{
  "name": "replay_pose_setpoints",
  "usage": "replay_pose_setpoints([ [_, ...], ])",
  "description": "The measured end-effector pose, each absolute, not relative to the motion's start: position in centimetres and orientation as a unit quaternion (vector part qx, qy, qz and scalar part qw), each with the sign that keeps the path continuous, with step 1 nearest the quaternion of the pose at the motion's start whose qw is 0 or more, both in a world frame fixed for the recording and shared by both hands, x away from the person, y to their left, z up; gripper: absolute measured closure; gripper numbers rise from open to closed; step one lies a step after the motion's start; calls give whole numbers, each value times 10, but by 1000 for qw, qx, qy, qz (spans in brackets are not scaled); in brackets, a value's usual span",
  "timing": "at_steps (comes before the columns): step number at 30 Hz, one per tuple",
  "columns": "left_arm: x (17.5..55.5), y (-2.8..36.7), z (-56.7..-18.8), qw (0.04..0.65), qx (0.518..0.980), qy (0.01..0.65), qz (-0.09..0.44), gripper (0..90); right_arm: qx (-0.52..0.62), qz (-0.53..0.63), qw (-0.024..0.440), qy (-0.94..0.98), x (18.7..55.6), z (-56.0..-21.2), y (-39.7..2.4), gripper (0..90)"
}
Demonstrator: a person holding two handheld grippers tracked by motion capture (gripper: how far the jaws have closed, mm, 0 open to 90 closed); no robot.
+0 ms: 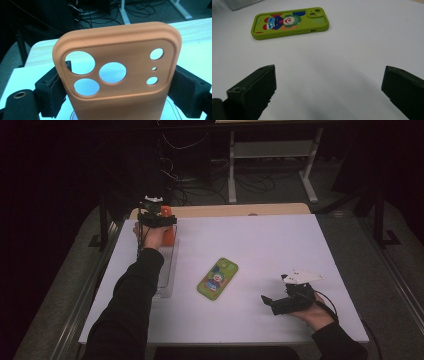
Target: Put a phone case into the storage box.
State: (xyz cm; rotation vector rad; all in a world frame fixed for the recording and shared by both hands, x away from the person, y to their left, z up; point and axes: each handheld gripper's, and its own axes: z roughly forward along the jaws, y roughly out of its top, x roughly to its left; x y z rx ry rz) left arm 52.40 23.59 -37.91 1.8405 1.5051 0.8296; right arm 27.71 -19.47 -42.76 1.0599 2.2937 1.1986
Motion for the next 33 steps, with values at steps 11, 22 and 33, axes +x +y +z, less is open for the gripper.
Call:
replay_pose_setpoints([
  [11,513,247,-361,333,700,552,307,5,377,424,168,806,279,-426,-194,0],
  [22,481,267,-343,383,739,500,237,0,369,434,171,804,280,-421,-191,0],
  [33,430,264,-335,424,776,430,182,0,366,433,166,807,279,-422,-188,0],
])
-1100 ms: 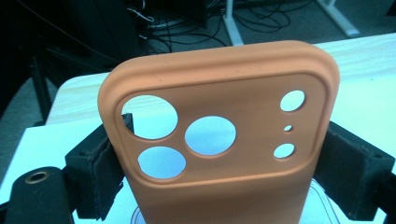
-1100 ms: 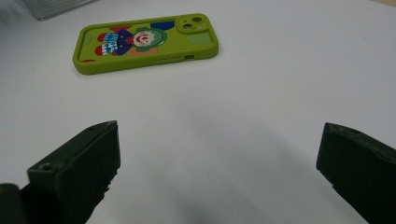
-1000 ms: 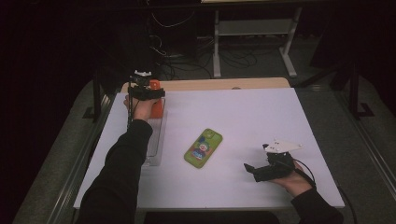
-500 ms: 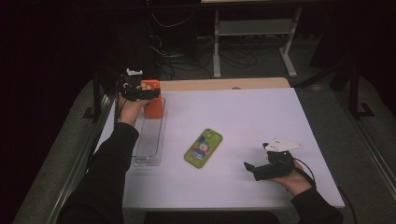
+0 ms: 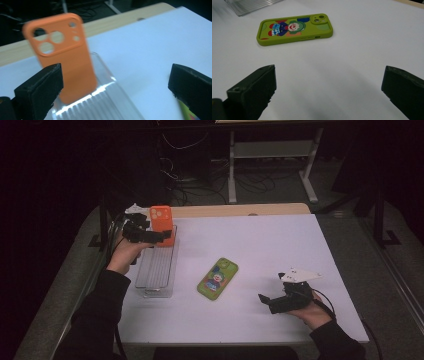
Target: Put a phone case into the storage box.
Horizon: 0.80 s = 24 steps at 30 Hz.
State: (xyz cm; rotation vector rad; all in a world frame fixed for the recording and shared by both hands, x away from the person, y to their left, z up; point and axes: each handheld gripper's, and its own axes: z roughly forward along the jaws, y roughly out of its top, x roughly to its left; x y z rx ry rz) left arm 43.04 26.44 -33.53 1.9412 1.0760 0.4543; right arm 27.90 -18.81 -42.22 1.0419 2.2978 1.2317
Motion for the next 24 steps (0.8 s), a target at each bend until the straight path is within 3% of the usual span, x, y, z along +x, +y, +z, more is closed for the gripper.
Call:
replay_pose_setpoints([
  [16,377,203,-350,456,813,346,109,31,366,433,169,807,279,-419,-187,0],
  [24,365,175,-372,425,829,348,106,192,366,432,165,808,280,-420,-186,0],
])
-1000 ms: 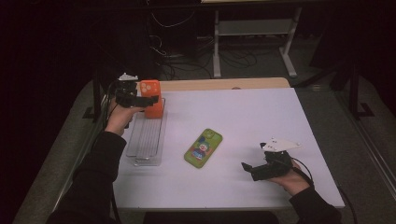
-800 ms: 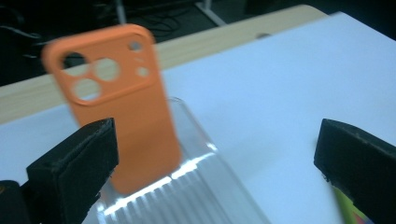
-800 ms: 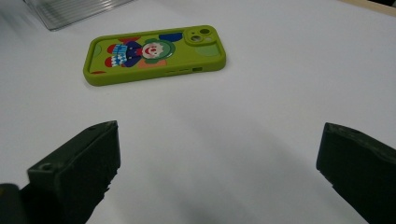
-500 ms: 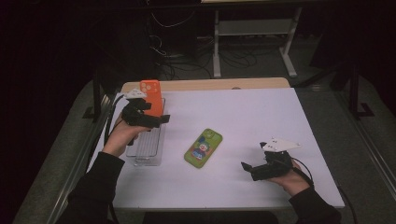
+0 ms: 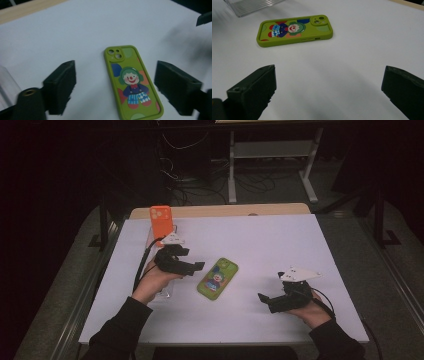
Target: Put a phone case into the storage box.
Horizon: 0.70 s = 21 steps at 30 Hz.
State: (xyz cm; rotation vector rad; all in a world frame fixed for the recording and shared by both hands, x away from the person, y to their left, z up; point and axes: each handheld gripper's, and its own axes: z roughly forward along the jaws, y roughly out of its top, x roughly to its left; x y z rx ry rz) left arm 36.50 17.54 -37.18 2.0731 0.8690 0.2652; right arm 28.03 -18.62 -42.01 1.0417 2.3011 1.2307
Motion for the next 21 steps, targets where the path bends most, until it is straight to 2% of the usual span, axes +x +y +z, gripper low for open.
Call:
replay_pose_setpoints([
  [7,358,161,-381,396,832,368,130,519,368,429,163,809,280,-420,-187,0],
  [13,355,148,-391,381,834,376,134,729,365,430,161,810,281,-421,-187,0],
  [17,355,142,-397,370,832,388,142,834,362,429,159,812,281,-421,-187,0],
  [21,355,139,-402,354,833,398,150,890,364,430,158,811,281,-421,-187,0],
])
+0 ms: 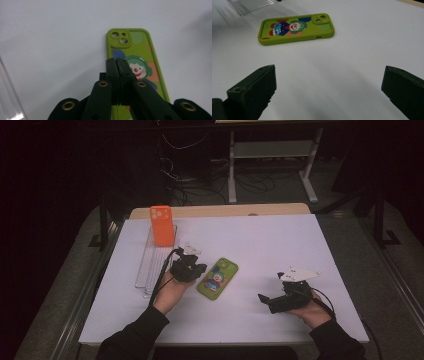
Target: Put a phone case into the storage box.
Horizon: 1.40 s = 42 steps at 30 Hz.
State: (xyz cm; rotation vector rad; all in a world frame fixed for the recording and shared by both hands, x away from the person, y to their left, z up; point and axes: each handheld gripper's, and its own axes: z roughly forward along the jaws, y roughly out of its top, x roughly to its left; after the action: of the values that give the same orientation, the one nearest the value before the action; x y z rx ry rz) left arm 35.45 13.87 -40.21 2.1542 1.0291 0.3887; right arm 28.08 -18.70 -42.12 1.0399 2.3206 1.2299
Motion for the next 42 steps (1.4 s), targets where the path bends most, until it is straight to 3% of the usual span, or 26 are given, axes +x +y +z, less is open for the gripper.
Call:
replay_pose_setpoints([
  [29,362,127,-432,260,853,428,149,896,362,427,156,814,281,-422,-187,0],
  [42,352,112,-432,297,862,405,68,896,363,427,157,814,281,-422,-187,0],
])
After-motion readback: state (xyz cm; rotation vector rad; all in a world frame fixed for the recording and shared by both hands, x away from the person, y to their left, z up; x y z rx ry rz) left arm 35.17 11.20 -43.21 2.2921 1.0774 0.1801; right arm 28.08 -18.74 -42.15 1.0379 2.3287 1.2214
